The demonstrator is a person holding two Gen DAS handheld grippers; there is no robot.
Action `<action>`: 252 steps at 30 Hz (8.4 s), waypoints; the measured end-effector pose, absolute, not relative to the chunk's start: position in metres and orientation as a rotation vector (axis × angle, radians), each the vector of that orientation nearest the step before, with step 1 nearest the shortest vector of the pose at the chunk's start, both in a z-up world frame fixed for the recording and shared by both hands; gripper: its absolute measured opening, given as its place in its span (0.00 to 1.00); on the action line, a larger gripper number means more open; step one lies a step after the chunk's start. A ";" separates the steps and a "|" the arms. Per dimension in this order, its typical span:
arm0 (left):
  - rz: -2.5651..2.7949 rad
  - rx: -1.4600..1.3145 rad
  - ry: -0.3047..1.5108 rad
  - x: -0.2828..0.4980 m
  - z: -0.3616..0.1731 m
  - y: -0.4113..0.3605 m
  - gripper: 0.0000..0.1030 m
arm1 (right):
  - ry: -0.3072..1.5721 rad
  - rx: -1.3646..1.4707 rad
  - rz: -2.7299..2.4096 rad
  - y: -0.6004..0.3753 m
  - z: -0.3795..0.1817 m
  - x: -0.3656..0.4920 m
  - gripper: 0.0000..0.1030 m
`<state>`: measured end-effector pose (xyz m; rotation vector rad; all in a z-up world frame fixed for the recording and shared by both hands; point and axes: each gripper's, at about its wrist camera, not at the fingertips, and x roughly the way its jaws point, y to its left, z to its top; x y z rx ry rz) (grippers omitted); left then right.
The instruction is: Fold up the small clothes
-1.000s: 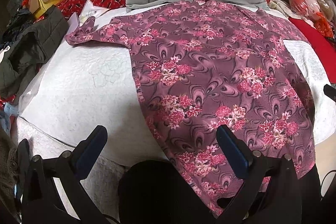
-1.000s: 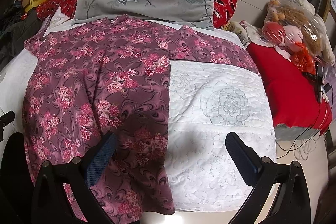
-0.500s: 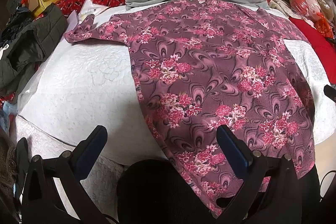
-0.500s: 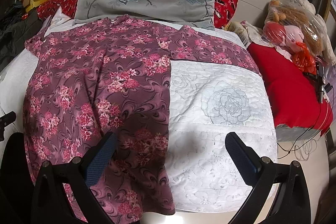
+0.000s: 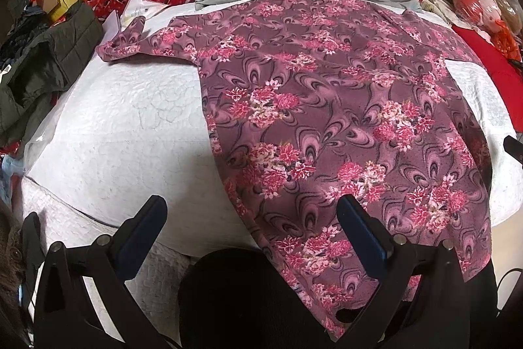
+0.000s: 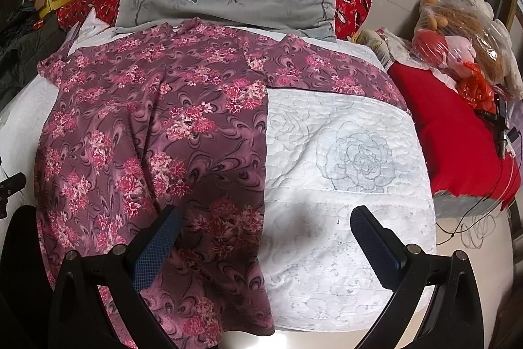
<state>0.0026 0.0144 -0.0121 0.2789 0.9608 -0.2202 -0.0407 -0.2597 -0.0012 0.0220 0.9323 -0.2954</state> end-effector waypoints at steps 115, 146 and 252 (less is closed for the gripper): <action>-0.353 -0.080 1.223 0.202 -0.005 -0.064 0.57 | 0.305 1.328 -0.541 -0.682 -0.080 0.067 0.07; -0.434 -0.391 1.270 0.230 -0.009 0.000 0.61 | 0.749 0.529 0.042 -0.326 0.030 0.240 0.07; 0.095 -1.043 0.981 0.308 -0.032 0.380 0.50 | 0.744 0.385 0.245 -0.107 -0.052 0.264 0.33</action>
